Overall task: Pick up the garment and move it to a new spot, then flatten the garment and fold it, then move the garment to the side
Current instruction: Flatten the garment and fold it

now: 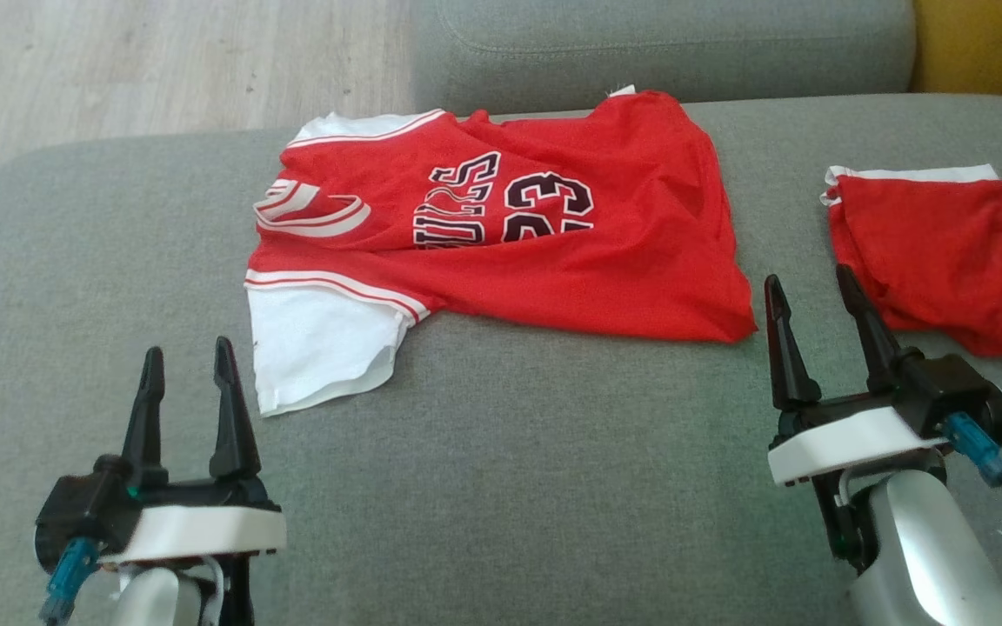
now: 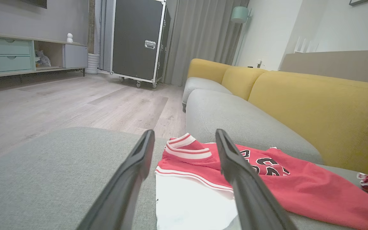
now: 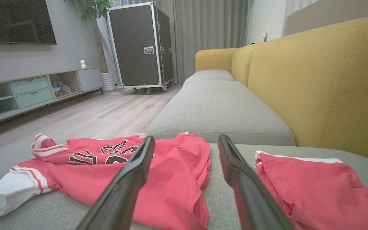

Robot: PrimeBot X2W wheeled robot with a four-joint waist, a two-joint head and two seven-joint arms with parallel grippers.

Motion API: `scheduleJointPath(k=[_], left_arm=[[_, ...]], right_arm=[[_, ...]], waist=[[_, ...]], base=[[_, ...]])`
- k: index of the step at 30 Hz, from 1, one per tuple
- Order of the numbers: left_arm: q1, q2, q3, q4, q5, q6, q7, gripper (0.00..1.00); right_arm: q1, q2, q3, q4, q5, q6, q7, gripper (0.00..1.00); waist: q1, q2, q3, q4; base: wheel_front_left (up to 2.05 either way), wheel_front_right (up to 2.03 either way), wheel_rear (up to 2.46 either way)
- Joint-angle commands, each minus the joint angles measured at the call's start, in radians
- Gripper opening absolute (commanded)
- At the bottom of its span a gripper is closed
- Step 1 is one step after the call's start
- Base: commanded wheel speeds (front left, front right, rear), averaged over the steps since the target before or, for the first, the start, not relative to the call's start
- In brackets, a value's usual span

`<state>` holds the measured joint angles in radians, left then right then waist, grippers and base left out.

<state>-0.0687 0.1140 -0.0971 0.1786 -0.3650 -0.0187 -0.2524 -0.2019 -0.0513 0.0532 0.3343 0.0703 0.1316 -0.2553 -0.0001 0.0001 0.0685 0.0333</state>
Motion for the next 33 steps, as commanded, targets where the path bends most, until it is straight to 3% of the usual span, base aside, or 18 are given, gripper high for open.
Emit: scheduleJointPath(k=[1, 6, 15, 22, 33], left_arm=[[-0.035, 0.004, 0.041, -0.038, 0.009, -0.002, -0.009, 1.0], [-0.056, 0.001, 0.034, 0.021, 0.017, -0.01, 0.001, 1.0], [-0.14, 0.012, 0.005, 0.19, 0.0, -0.002, 0.174, 1.0], [-0.216, 0.021, 0.04, 0.296, -0.025, 0.058, 0.265, 1.0], [-0.25, 0.055, 0.005, 0.38, -0.018, 0.062, 0.395, 1.0]], right_arm=[[-0.028, 0.001, 0.026, -0.037, 0.003, -0.001, -0.006, 1.0], [-0.041, 0.001, 0.028, -0.053, 0.009, -0.001, -0.006, 1.0], [-0.055, 0.001, 0.036, -0.063, 0.016, -0.001, -0.006, 1.0], [-0.07, 0.001, 0.032, -0.071, 0.02, -0.001, -0.006, 1.0], [-0.081, 0.001, 0.017, -0.081, 0.035, -0.001, -0.006, 1.0]], waist=[[0.0001, -0.0001, 0.004, -0.004], [0.0001, -0.0001, 0.025, -0.012], [0.0001, -0.0001, 0.07, -0.032], [0.0001, -0.0001, 0.115, -0.059], [0.0001, -0.0001, 0.146, -0.077]], base=[[0.0, 0.0, 0.0], [0.0, 0.0, 0.0], [0.0, 0.0, 0.0], [0.0, 0.0, 0.0], [0.0, 0.0, 0.0]])
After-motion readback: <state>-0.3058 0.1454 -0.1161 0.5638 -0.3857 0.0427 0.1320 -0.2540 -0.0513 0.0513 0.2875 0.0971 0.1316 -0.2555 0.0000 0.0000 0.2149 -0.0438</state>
